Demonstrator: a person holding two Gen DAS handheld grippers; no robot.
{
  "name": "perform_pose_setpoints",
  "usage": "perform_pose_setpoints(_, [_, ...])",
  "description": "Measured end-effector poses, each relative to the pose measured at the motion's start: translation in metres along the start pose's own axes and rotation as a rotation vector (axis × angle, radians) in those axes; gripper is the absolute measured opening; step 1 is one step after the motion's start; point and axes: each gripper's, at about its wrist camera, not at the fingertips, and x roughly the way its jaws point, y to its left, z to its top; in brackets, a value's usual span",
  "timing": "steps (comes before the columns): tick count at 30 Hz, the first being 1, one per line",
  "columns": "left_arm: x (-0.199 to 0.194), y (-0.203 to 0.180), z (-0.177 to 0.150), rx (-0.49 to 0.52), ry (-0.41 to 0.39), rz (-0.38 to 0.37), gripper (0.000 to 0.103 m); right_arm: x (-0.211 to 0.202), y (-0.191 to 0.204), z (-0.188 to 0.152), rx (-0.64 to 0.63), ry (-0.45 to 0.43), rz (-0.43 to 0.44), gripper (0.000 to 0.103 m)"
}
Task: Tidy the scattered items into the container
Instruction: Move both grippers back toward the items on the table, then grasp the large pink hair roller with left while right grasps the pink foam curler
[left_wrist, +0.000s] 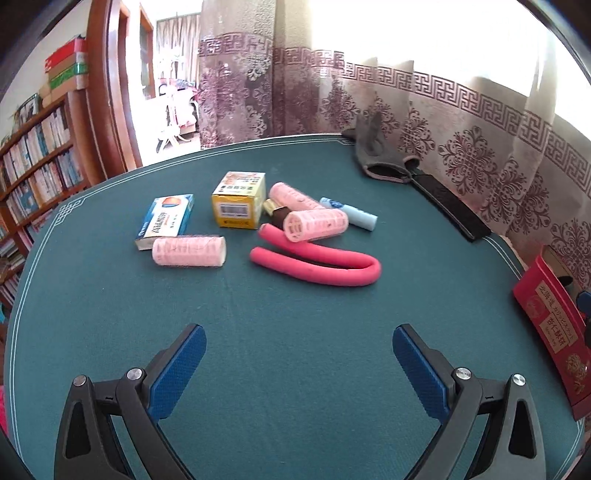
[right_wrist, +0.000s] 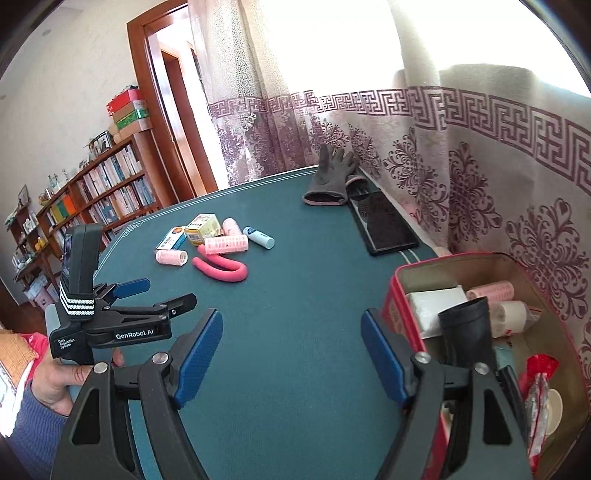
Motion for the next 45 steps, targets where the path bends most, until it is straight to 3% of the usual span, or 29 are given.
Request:
perform_pose_setpoints(5, [0.013,0.051,0.008,-0.086,0.018,0.061,0.102,0.038,0.024,-0.001,-0.034,0.060,0.038,0.080])
perform_pose_setpoints(11, [0.040,0.082,0.026,-0.145,0.038,0.082,0.102,0.065,0.041,-0.002,-0.057,0.100,0.065,0.080])
perform_pose_setpoints(23, [0.093,0.086,0.054,-0.131,0.075,0.114,0.102,0.100,0.044,0.003,-0.065,0.145,0.079,0.080])
perform_pose_setpoints(35, [0.098,0.090,0.058,-0.132,0.070,0.110,0.102,0.123,0.055,0.012,-0.110,0.154,0.096,0.080])
perform_pose_setpoints(36, [0.097,0.091,0.058,-0.133,0.064,0.098,0.101,0.125,0.056,0.013,-0.116,0.153,0.096,0.080])
perform_pose_setpoints(38, [0.092,0.091,0.057,-0.114,0.048,0.086,0.078,0.128,0.059,0.016,-0.134,0.150,0.096,0.080])
perform_pose_setpoints(39, [0.090,0.089,0.057,-0.101,0.042,0.058,0.073,0.131,0.060,0.018,-0.146,0.146,0.096,0.080])
perform_pose_setpoints(45, [0.079,0.080,0.047,-0.065,0.046,0.035,0.073,0.154,0.071,0.032,-0.223,0.136,0.087,0.080])
